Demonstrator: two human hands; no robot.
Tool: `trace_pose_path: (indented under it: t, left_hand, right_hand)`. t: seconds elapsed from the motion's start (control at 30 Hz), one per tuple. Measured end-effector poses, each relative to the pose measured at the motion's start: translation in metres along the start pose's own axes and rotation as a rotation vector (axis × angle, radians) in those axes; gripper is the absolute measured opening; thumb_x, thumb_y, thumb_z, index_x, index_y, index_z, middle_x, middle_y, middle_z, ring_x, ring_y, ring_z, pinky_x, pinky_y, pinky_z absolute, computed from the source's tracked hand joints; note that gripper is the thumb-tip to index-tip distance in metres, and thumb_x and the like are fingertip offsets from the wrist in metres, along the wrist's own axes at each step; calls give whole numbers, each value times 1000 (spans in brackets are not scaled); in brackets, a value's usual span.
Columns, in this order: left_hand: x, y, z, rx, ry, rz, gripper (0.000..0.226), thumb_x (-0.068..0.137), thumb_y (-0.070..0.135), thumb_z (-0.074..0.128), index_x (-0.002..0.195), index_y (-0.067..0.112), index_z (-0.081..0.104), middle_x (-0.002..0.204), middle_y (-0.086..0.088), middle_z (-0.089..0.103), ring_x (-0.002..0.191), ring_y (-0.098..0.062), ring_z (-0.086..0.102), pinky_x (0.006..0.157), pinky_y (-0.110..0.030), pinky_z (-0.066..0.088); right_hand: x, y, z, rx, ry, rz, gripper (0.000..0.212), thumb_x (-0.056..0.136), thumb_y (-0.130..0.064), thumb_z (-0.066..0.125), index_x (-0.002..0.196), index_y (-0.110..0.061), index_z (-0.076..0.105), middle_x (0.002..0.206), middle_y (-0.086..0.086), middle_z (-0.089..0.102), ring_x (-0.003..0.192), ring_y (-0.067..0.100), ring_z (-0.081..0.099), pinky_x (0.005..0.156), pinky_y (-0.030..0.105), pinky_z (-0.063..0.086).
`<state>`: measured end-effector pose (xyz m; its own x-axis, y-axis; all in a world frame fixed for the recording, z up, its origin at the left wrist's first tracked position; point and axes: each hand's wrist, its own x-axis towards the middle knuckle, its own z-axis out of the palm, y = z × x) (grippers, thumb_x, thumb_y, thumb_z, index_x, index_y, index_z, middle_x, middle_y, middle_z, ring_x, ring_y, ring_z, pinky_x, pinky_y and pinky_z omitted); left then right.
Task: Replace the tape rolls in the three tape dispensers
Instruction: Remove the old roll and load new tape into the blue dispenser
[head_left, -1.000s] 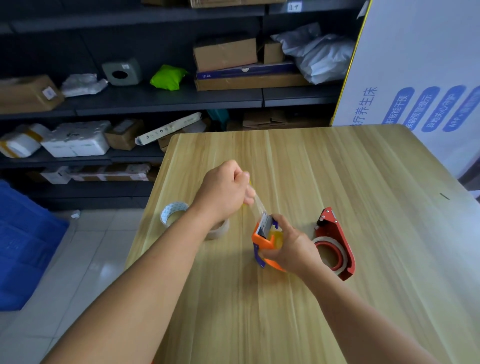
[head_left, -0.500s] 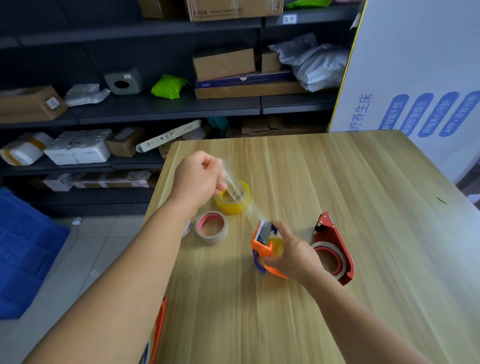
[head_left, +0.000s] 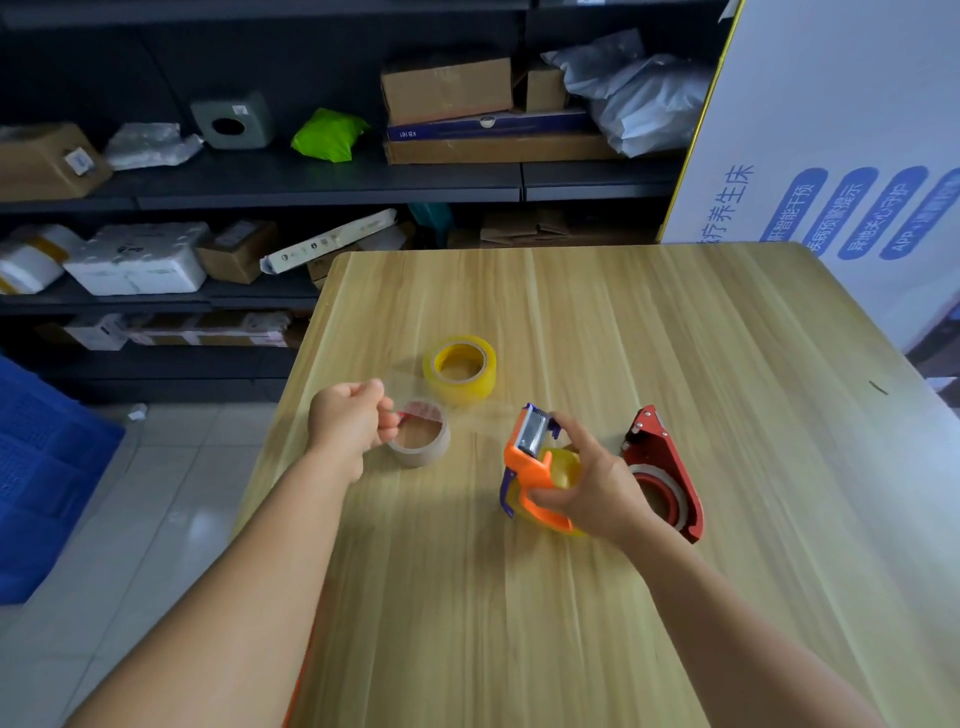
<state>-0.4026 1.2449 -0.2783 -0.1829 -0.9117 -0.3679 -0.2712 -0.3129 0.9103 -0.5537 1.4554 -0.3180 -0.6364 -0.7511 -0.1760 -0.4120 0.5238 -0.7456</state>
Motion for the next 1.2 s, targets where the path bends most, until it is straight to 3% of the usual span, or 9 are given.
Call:
trace_pose_path:
  t: [0.13, 0.27, 0.43, 0.6, 0.7, 0.83, 0.97, 1.1, 1.2]
  left_hand:
    - [-1, -21, 6, -58, -97, -174, 16, 95, 18, 53, 80, 11, 55, 69, -3, 57, 53, -14, 55, 42, -20, 51]
    - [-9, -31, 11, -121, -205, -318, 6, 88, 10, 58, 83, 12, 56, 65, 0, 54, 50, -12, 53, 45, -20, 50]
    - [-25, -48, 16, -334, -255, -407, 20, 87, 3, 59, 82, 20, 51, 64, -1, 51, 57, -13, 51, 50, -23, 49]
    - [-45, -71, 25, -367, -273, -442, 21, 88, 3, 55, 84, 21, 63, 70, 1, 53, 66, -13, 49, 66, -25, 46]
    - [-55, -76, 28, -343, -330, -482, 20, 90, 10, 56, 96, 21, 71, 79, 1, 59, 76, -13, 50, 67, -24, 46]
    - [-71, -84, 30, -441, -359, -560, 5, 78, 14, 71, 81, 16, 73, 83, -2, 60, 78, -16, 52, 68, -27, 46]
    - [-85, -97, 31, -601, -352, -549, 20, 87, 30, 66, 93, 12, 63, 98, -3, 58, 89, -18, 52, 84, -35, 43]
    - [-102, -109, 28, -600, -366, -421, 42, 94, 48, 48, 122, 17, 57, 128, 1, 55, 117, -17, 49, 96, -36, 35]
    - [-117, -113, 22, -522, -427, -269, 34, 85, 41, 61, 116, 27, 65, 130, 10, 58, 126, -14, 46, 95, -32, 34]
  right_hand:
    - [4, -16, -13, 102, -32, -43, 76, 57, -47, 76, 114, -66, 30, 89, -17, 59, 70, 2, 61, 55, 16, 49]
    - [7, -30, -24, 183, -32, -73, 81, 53, -48, 77, 118, -66, 33, 99, -15, 60, 82, 5, 63, 70, 31, 56]
    - [6, -38, -29, 264, -70, -74, 84, 50, -43, 81, 120, -63, 37, 104, -4, 62, 85, 17, 66, 73, 42, 59]
    - [4, -50, -26, 273, -74, -71, 79, 49, -46, 80, 113, -68, 39, 102, -2, 64, 82, 12, 67, 67, 31, 57]
    - [3, -56, -23, 294, -75, -51, 84, 48, -46, 80, 121, -58, 41, 105, 0, 63, 92, 16, 65, 74, 34, 55]
    - [4, -63, -21, 269, -62, -22, 89, 53, -44, 81, 132, -48, 40, 109, -6, 57, 104, 14, 56, 84, 38, 53]
    - [2, -69, -20, 255, -28, -2, 86, 59, -43, 80, 134, -44, 38, 96, -17, 53, 90, 2, 54, 71, 29, 49]
    - [1, -75, -18, 245, 20, 50, 75, 59, -46, 77, 127, -43, 44, 76, -11, 60, 65, 5, 60, 54, 26, 46]
    - [1, -77, -14, 254, 22, 96, 63, 59, -48, 76, 116, -41, 49, 70, -7, 64, 62, 12, 64, 56, 31, 51]
